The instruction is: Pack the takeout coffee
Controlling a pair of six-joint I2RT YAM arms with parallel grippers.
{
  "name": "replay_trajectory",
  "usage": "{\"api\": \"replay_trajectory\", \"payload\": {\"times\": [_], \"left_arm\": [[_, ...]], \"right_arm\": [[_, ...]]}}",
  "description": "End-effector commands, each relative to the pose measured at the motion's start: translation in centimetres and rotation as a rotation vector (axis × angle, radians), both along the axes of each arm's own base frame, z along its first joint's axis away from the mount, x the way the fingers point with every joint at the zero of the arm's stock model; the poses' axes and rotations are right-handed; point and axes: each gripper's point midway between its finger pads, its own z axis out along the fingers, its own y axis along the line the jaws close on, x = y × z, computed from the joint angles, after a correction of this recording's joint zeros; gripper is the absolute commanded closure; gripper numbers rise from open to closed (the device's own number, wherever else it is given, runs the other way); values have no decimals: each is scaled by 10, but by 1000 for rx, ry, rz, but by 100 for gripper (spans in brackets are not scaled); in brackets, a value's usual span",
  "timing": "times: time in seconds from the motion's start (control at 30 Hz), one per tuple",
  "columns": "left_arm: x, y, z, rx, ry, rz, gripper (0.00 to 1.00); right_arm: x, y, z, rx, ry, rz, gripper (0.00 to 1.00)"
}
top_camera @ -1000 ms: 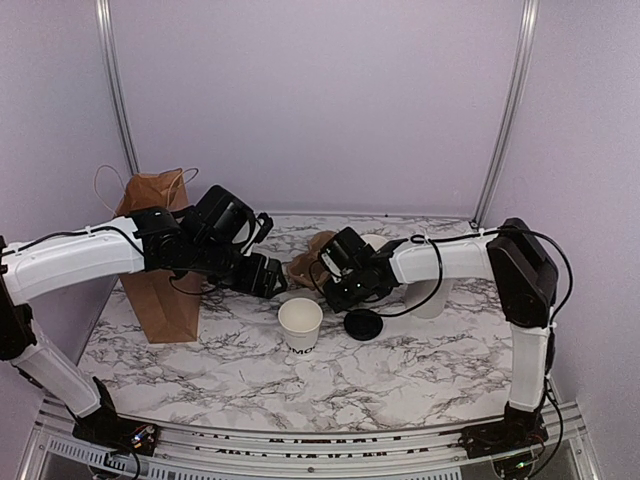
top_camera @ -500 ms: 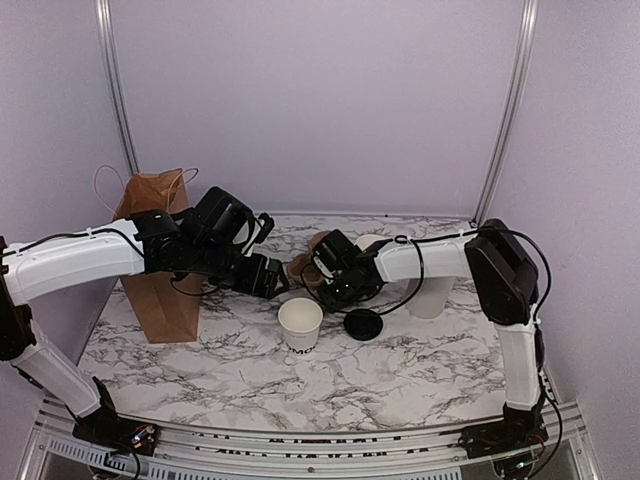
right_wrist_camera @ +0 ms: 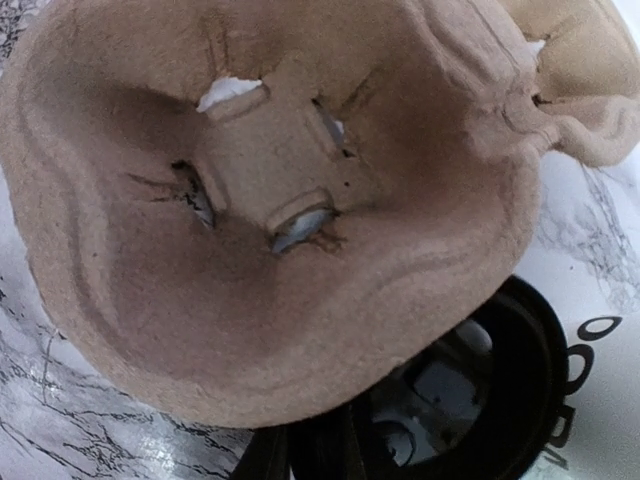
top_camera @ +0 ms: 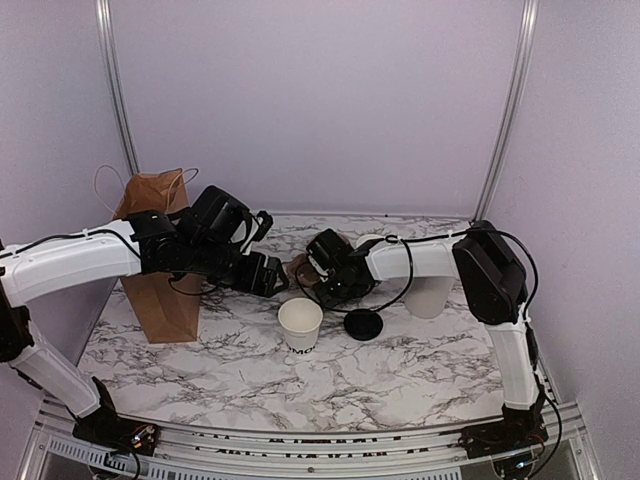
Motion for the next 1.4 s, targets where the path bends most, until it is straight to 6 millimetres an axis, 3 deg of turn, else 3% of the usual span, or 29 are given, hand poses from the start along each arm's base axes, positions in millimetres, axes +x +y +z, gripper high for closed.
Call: {"api": "replay_trajectory", "payload": {"times": [0.0, 0.13, 0.23, 0.47, 0.67, 0.9, 1.17, 1.37], "left_arm": [[1, 1, 13, -50, -27, 8, 15], [3, 2, 13, -81, -26, 32, 15], [4, 3, 13, -113, -29, 56, 15], [9, 9, 22, -200, -60, 111, 15], [11, 8, 42, -343, -97, 116, 14], [9, 0, 82, -582, -132, 60, 13], [16, -15, 143, -822, -173, -28, 11], [19, -21, 192, -1062, -167, -83, 10]], "right_arm": [[8, -2, 6, 1, -8, -12, 86], [8, 4, 30, 50, -20, 0, 94], [7, 11, 60, 115, -36, 16, 96], [-4, 27, 140, 318, -70, 62, 98], [-19, 35, 213, 575, -59, 132, 98], [-52, 38, 311, 960, -22, 332, 97], [-108, 36, 411, 1317, 42, 595, 95], [-135, 27, 464, 1519, 60, 732, 95]]}}
